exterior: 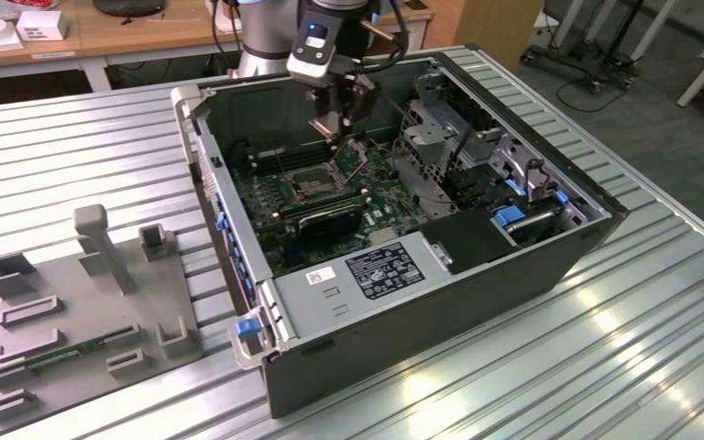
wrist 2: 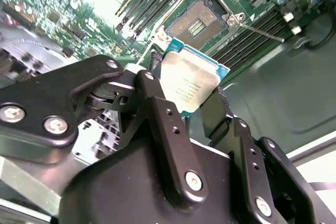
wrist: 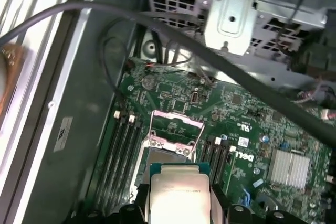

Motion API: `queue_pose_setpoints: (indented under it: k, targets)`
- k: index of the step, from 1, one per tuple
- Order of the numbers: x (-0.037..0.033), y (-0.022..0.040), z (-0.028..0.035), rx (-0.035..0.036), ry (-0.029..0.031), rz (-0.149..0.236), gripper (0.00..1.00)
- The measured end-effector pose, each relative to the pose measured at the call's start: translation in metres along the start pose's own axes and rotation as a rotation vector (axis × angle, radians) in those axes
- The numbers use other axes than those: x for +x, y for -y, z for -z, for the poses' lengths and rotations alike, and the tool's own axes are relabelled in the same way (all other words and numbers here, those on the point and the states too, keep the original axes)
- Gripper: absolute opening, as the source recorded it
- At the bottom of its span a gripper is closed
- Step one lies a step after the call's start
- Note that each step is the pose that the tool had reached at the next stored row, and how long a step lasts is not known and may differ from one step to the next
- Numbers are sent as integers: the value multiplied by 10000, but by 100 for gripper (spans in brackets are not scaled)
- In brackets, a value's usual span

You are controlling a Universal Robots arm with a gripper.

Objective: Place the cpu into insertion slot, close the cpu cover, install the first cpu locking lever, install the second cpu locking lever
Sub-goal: 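Place the cpu into insertion slot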

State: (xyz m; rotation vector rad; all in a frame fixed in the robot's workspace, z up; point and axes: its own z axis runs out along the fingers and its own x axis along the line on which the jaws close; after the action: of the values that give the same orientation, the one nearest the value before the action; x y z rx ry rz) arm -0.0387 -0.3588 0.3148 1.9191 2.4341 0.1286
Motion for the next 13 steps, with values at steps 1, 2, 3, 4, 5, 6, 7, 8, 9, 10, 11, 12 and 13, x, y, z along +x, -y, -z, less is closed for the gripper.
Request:
queue_pose_setpoints:
  k: [1, 2, 3, 4, 5, 6, 7, 8, 9, 10, 11, 12, 13]
  targets:
    - [0, 0, -1, -3, 16, -179, 54]
    - [0, 0, -3, -7, 33, -358, 54]
    - [0, 1, -4, -11, 50, -548, 54]
    - [0, 1, -6, -14, 66, -726, 54]
    - [0, 1, -7, -18, 82, -907, 54]
    - [0, 1, -9, -22, 98, -1084, 54]
    - [0, 1, -11, -26, 114, -1265, 54]
    - [0, 1, -12, -29, 130, -1443, 54]
    - [0, 1, -14, -33, 146, -1623, 54]
    - [0, 2, -15, -37, 164, -1818, 54]
    - [0, 2, -17, -41, 179, -1996, 54]
    - [0, 2, -19, -44, 196, -2177, 54]
    - [-1, 2, -18, -46, 207, -2294, 54]
